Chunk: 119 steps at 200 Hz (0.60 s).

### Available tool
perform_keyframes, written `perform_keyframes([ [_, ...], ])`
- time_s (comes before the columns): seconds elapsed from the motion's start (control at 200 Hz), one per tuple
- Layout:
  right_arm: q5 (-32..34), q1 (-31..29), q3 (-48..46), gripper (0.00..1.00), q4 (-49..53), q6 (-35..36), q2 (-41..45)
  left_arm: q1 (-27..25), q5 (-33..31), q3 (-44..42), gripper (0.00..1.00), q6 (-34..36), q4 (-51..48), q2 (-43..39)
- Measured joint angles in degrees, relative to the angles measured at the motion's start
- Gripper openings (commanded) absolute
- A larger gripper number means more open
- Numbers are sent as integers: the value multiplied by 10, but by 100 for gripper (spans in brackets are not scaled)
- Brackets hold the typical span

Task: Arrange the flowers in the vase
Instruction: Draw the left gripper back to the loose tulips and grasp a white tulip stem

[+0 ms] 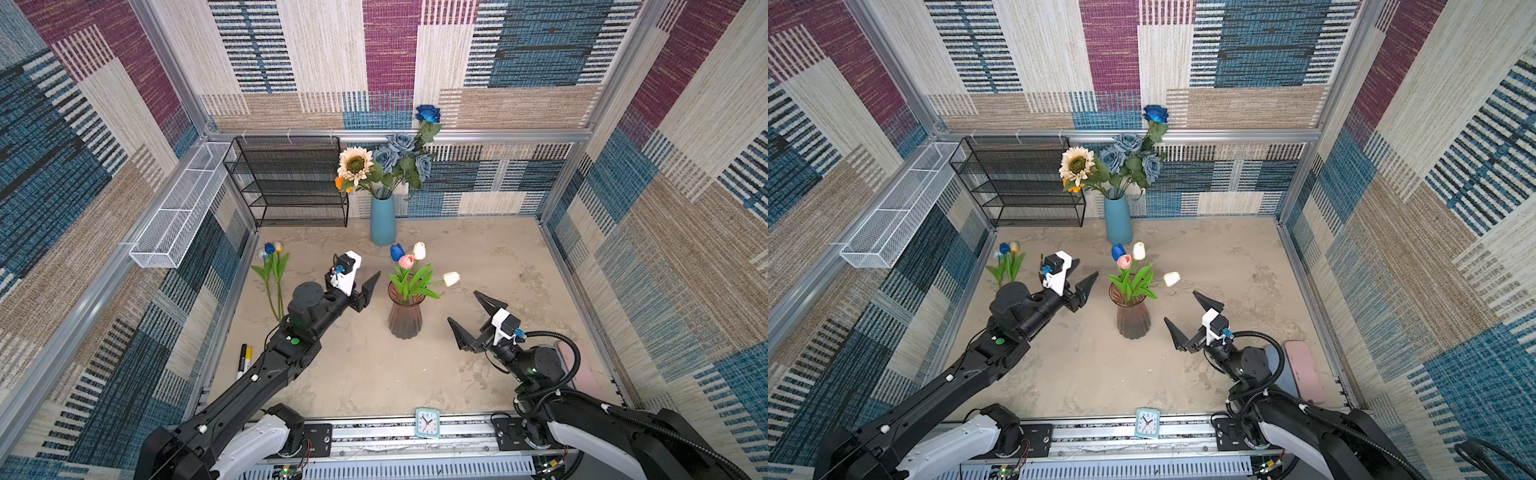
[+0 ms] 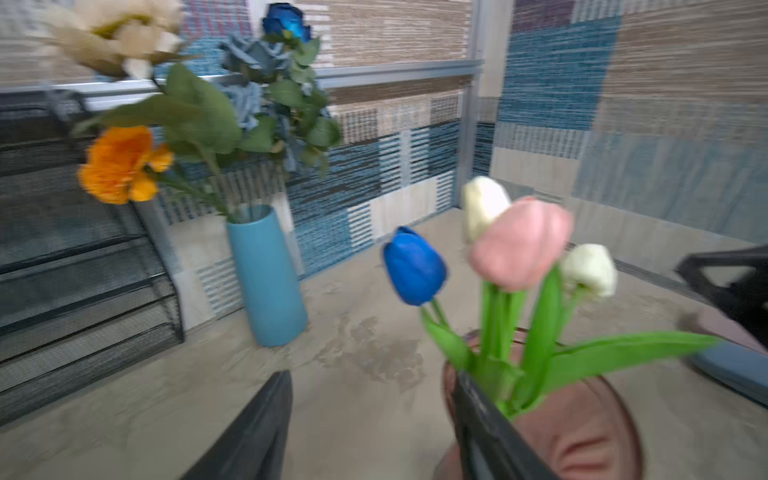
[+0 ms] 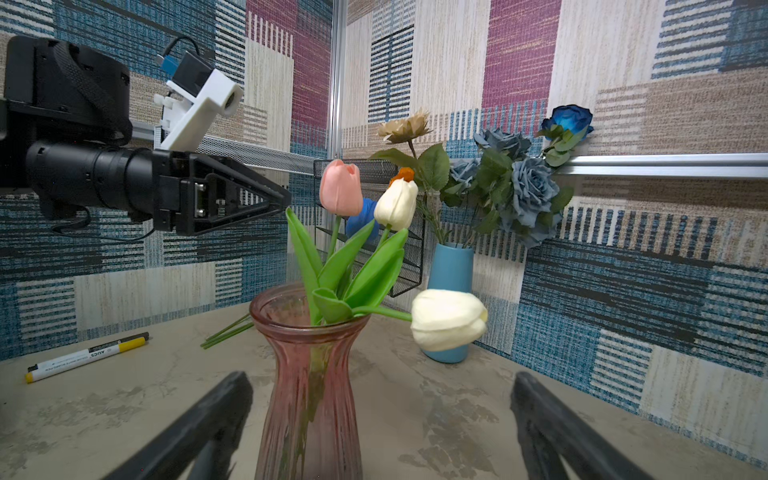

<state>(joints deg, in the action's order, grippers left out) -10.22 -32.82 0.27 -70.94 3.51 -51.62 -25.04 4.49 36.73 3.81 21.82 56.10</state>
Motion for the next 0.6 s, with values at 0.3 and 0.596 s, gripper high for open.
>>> perform_keyframes([
  [0.3, -3, 0, 0, 100, 0, 0, 3, 264, -150, 210, 42, -130, -289, 226],
  [0.596, -3, 0, 0, 100, 0, 0, 2, 365, -155, 371, 40, -144, -509, 433],
])
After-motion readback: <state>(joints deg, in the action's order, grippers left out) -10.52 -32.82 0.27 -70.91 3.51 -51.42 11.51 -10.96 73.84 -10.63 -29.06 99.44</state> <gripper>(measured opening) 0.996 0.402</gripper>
